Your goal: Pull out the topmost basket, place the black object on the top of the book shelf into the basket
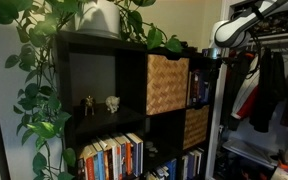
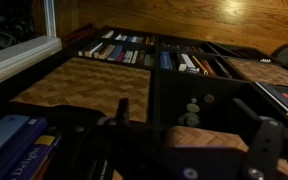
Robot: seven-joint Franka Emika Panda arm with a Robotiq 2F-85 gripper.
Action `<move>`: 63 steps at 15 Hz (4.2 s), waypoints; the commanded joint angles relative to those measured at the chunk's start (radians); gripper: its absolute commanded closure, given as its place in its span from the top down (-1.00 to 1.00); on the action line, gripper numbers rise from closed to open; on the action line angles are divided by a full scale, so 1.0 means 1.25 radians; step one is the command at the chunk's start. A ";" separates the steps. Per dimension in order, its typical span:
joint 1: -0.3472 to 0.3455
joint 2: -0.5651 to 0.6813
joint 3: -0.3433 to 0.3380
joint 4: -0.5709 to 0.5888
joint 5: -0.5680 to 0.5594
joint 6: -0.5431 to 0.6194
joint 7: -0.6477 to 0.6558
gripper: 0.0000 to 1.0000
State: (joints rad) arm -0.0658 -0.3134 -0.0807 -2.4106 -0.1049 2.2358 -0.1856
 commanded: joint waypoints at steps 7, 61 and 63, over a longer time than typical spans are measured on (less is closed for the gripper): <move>0.010 0.011 0.067 0.113 0.113 -0.151 0.303 1.00; 0.039 -0.029 0.149 0.162 0.260 0.001 0.929 1.00; 0.040 -0.030 0.147 0.189 0.253 -0.073 0.920 1.00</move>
State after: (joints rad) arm -0.0409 -0.3253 0.1261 -2.2067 0.1963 2.2923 0.9998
